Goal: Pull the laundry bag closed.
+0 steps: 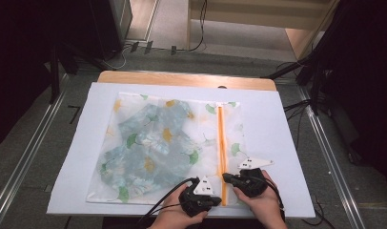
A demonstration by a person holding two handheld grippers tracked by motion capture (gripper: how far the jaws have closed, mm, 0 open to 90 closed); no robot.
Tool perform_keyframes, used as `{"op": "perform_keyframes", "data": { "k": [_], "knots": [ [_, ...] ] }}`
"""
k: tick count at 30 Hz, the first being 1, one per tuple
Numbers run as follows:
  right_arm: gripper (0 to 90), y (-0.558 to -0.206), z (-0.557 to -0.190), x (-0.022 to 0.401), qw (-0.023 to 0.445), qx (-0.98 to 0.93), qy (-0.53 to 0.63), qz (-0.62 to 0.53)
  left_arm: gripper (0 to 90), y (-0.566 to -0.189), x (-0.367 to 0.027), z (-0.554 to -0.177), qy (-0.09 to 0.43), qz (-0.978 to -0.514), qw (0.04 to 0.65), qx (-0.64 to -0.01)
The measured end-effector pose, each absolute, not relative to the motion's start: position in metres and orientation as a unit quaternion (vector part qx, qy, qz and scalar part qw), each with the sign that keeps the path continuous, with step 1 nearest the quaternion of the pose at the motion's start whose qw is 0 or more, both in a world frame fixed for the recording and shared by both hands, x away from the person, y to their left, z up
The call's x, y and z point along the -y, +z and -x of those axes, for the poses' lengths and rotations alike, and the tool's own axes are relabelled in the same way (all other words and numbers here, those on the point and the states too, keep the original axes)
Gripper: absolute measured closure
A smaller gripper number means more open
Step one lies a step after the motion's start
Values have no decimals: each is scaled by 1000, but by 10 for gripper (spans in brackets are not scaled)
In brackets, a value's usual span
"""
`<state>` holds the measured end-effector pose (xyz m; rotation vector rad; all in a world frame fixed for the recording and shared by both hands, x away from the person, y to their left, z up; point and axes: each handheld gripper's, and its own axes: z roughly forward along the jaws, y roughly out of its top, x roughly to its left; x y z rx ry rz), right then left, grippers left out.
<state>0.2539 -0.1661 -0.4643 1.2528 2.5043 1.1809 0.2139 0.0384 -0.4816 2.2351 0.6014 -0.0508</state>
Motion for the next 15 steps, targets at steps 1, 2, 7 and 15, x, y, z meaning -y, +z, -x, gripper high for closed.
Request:
{"op": "perform_keyframes", "data": {
  "k": [1, 2, 7, 15],
  "knots": [
    [900, -464, -256, 166, 53, -823, 387, -413, 900, -482, -38, -214, -19, -884, 402, -238],
    [900, -463, -258, 166, 60, -822, 386, -414, 900, -482, -38, -214, -18, -884, 402, -238],
    [900, -460, -269, 166, 73, -820, 386, -417, 900, -482, -39, -214, -20, -883, 405, -237],
    [900, -461, -294, 164, 78, -817, 380, -427, 900, -482, -39, -215, -26, -881, 405, -241]
  ]
}}
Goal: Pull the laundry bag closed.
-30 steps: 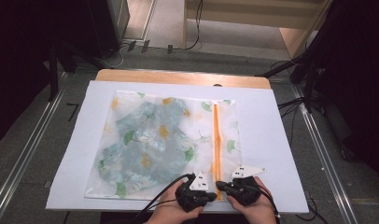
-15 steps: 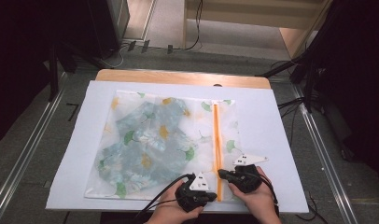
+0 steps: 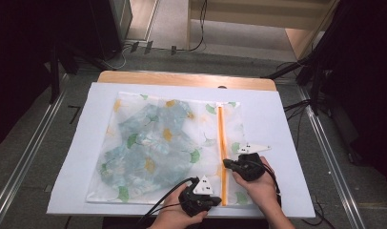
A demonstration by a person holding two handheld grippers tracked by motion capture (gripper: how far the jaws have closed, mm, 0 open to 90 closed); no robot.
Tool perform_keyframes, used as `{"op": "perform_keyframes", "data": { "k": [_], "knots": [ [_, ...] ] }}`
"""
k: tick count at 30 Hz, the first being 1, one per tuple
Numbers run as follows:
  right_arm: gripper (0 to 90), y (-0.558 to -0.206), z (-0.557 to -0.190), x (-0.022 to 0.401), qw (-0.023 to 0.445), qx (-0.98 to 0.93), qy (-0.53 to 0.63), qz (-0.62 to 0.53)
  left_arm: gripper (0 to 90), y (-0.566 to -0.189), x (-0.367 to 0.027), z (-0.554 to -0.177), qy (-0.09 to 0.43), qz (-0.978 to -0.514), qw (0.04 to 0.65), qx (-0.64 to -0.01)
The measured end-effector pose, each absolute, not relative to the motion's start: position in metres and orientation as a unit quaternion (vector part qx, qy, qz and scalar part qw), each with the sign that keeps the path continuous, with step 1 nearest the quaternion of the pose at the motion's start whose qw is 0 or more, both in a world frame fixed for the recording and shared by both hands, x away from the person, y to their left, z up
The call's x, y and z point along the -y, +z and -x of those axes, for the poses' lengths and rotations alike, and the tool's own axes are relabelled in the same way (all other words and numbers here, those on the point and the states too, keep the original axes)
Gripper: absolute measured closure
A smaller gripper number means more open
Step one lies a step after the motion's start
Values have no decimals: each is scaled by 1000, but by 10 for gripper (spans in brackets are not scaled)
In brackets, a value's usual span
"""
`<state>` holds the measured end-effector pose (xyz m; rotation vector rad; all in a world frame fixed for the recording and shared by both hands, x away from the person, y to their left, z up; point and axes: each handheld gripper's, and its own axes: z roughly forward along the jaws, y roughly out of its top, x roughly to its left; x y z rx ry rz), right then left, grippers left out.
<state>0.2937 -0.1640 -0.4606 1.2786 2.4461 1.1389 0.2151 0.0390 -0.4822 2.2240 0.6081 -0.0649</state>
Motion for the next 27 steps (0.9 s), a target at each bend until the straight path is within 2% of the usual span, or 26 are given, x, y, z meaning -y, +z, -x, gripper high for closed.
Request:
{"op": "perform_keyframes", "data": {
  "k": [27],
  "knots": [
    [900, -461, -354, 155, 87, -807, 375, -448, 900, -482, -39, -215, -24, -882, 405, -240]
  ]
}}
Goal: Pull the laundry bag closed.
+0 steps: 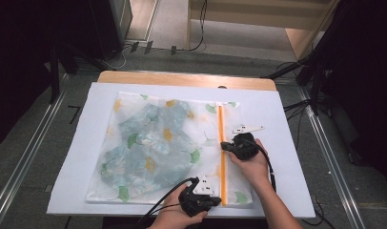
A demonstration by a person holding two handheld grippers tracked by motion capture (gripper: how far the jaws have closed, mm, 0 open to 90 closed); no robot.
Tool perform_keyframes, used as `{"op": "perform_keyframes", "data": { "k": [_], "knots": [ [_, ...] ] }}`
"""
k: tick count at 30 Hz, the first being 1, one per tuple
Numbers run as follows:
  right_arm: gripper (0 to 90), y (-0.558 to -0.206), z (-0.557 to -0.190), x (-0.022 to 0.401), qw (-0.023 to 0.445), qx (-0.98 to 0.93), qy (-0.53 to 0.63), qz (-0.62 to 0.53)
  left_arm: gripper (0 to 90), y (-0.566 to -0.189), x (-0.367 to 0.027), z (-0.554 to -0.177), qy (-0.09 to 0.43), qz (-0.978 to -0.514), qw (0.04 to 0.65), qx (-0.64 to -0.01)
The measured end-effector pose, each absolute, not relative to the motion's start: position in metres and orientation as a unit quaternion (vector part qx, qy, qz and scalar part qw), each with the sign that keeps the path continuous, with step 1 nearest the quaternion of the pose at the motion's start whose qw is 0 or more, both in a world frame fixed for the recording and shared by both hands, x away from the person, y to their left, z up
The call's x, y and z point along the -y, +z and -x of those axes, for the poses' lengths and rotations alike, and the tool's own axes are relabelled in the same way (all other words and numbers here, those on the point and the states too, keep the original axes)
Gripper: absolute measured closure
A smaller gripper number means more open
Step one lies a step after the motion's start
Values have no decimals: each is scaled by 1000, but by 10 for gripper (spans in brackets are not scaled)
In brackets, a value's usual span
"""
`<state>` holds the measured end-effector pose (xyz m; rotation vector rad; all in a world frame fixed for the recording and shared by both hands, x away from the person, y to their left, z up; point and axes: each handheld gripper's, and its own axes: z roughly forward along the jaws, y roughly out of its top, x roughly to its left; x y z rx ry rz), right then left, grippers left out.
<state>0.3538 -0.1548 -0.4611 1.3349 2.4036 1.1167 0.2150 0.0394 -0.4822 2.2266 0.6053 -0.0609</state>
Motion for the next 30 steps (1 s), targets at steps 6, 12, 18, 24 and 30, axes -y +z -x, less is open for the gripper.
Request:
{"op": "perform_keyframes", "data": {
  "k": [6, 12, 18, 24, 30],
  "knots": [
    [900, -456, -370, 154, 89, -804, 373, -455, 900, -482, -40, -216, -28, -882, 404, -241],
    [900, -453, -388, 152, 87, -802, 365, -465, 900, -482, -40, -216, -29, -882, 404, -241],
    [900, -450, -414, 152, 90, -797, 361, -475, 900, -482, -40, -216, -28, -882, 403, -241],
    [900, -447, -443, 148, 92, -790, 355, -491, 900, -482, -40, -215, -28, -882, 404, -241],
    [900, -449, -467, 143, 97, -787, 345, -501, 900, -482, -40, -217, -33, -881, 404, -243]
  ]
}}
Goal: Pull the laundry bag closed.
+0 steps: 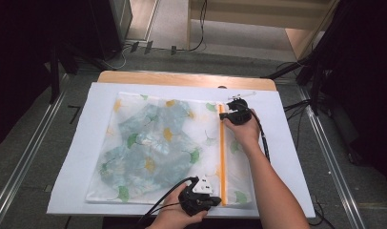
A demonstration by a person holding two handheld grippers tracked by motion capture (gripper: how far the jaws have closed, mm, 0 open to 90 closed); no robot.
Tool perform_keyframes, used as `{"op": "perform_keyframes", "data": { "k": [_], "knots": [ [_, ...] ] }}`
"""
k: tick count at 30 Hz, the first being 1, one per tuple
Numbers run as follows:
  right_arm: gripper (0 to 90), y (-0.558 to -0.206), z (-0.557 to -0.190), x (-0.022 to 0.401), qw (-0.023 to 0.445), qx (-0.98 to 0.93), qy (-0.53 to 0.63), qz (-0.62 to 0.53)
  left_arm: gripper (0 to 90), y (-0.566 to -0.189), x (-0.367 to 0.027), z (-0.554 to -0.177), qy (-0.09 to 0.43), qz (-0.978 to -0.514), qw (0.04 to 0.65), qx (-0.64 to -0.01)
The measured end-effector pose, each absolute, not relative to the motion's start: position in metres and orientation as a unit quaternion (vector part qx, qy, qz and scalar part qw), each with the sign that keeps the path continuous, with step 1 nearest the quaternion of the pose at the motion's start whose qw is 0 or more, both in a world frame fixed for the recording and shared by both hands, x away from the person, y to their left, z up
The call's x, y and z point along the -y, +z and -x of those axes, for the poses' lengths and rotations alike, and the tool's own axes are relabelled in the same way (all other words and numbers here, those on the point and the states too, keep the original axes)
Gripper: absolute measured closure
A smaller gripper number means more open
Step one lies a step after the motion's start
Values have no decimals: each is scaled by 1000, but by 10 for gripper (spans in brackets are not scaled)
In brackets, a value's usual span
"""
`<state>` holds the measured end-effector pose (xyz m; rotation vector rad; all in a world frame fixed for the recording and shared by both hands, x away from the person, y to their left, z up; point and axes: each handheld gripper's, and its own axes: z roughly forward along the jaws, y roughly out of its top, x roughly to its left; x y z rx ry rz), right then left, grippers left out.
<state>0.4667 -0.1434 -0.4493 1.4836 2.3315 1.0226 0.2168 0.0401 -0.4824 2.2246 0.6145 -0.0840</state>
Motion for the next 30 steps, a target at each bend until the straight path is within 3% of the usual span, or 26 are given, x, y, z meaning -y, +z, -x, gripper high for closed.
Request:
{"op": "perform_keyframes", "data": {
  "k": [15, 30],
  "knots": [
    [900, -450, -514, 143, 105, -757, 346, -545, 900, -482, -40, -217, -32, -882, 405, -240],
    [900, -437, -526, 131, 139, -757, 337, -542, 900, -483, -41, -217, -33, -882, 405, -239]
  ]
}}
